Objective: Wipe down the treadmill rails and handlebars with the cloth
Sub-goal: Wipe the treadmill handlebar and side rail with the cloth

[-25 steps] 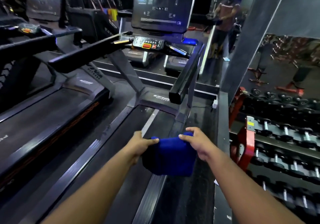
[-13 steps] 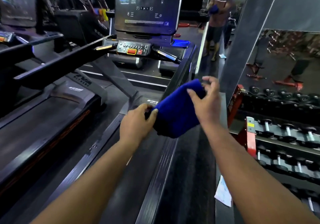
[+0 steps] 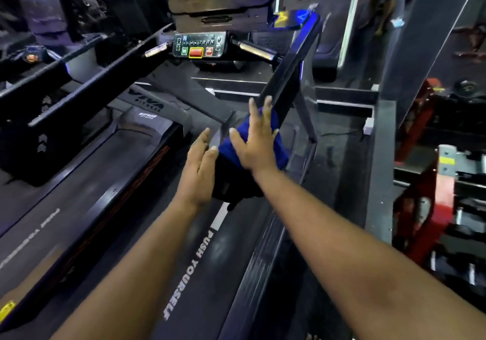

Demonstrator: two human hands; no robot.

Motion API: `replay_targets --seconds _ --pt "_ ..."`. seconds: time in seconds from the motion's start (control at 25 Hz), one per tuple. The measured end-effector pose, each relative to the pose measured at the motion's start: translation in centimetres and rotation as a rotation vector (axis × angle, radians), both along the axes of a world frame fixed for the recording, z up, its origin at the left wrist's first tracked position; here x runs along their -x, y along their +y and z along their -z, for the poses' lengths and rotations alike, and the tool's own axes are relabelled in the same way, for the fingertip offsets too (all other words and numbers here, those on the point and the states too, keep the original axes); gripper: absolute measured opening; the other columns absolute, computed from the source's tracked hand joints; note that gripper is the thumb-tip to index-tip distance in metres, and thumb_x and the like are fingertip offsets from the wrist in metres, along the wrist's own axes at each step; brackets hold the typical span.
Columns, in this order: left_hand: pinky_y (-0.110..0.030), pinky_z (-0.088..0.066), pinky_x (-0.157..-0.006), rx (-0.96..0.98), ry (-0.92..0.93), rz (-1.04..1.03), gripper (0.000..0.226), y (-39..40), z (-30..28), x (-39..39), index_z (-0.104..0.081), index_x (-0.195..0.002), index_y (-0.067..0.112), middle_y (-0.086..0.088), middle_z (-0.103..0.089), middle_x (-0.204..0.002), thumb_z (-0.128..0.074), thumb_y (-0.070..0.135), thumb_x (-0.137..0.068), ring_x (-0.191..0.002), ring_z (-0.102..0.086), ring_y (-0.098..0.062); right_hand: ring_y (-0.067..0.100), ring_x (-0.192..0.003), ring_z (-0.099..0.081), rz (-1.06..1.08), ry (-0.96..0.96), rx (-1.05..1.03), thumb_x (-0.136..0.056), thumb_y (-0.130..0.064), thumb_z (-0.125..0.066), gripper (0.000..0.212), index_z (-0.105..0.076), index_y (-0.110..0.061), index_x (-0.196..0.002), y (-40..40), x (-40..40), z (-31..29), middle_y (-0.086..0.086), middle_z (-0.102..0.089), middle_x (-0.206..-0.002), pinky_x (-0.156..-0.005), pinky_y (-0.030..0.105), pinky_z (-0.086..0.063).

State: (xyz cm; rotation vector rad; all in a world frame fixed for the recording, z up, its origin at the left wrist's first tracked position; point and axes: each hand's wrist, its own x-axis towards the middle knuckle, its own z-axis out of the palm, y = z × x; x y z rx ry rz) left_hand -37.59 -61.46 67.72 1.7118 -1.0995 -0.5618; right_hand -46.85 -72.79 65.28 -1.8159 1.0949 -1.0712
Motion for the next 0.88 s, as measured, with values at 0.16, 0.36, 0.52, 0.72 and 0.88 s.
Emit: replay_targets --seconds 0.16,0.36,0.52,0.72,0.88 --pt "-0.019 -0.019 -0.121 0.0 0.058 0.074 0.066 -0.7 0.5 0.8 -0.026 -0.153 0.021 0.007 -0.027 -0.16 -0.037 0.041 -0.091 -0.146 -0.025 0.0 0.003 -0.15 0.013 0.053 -0.311 -0.396 -0.092 -0.063 -0.038 0.082 -0.002 -0.029 -0.157 8.8 -0.5 4.2 -0.009 0.01 -0.165 -0.121 0.055 0.003" --pt "-0.026 -0.015 -0.123 -0.078 0.064 0.068 0.076 -1.6 0.7 0.6 -0.026 -0.155 0.024 0.016 -0.026 -0.158 -0.038 0.054 -0.086 -0.145 -0.022 0.005 0.01 -0.152 0.007 0.095 -0.495 -0.514 -0.093 -0.056 -0.045 0.081 -0.009 -0.024 -0.158 3.7 -0.7 5.6 -0.001 0.005 -0.166 -0.125 0.036 0.001" --pt "-0.025 -0.01 -0.124 0.001 0.206 0.03 0.07 -1.1 0.4 1.0 -0.021 -0.156 0.022 0.01 -0.018 -0.164 -0.031 0.043 -0.09 -0.148 -0.015 0.003 0.009 -0.151 0.014 0.036 -0.323 -0.235 -0.087 -0.059 -0.035 0.088 -0.002 -0.017 -0.157 8.9 -0.8 3.8 -0.007 0.009 -0.164 -0.119 0.031 0.007" --pt "-0.016 -0.022 -0.118 -0.002 0.127 0.082 0.063 -0.8 0.3 1.0 -0.01 -0.158 0.025 0.017 -0.012 -0.162 -0.028 0.038 -0.099 -0.138 -0.022 0.018 0.021 -0.153 0.01 -0.099 0.143 0.065 -0.091 -0.043 -0.048 0.064 -0.039 -0.019 -0.15 -1.8 0.6 0.6 -0.005 -0.019 -0.164 -0.115 0.071 -0.006" --pt "-0.036 -0.01 -0.126 0.008 -0.037 0.091 0.08 -0.8 0.6 0.5 -0.002 -0.158 0.025 0.018 -0.003 -0.162 -0.028 0.054 -0.088 -0.15 -0.004 0.003 0.014 -0.153 0.003 -0.137 0.27 0.067 -0.089 -0.045 -0.044 0.061 -0.046 -0.022 -0.146 1.0 0.1 -1.0 -0.01 -0.031 -0.159 -0.117 0.067 -0.006"
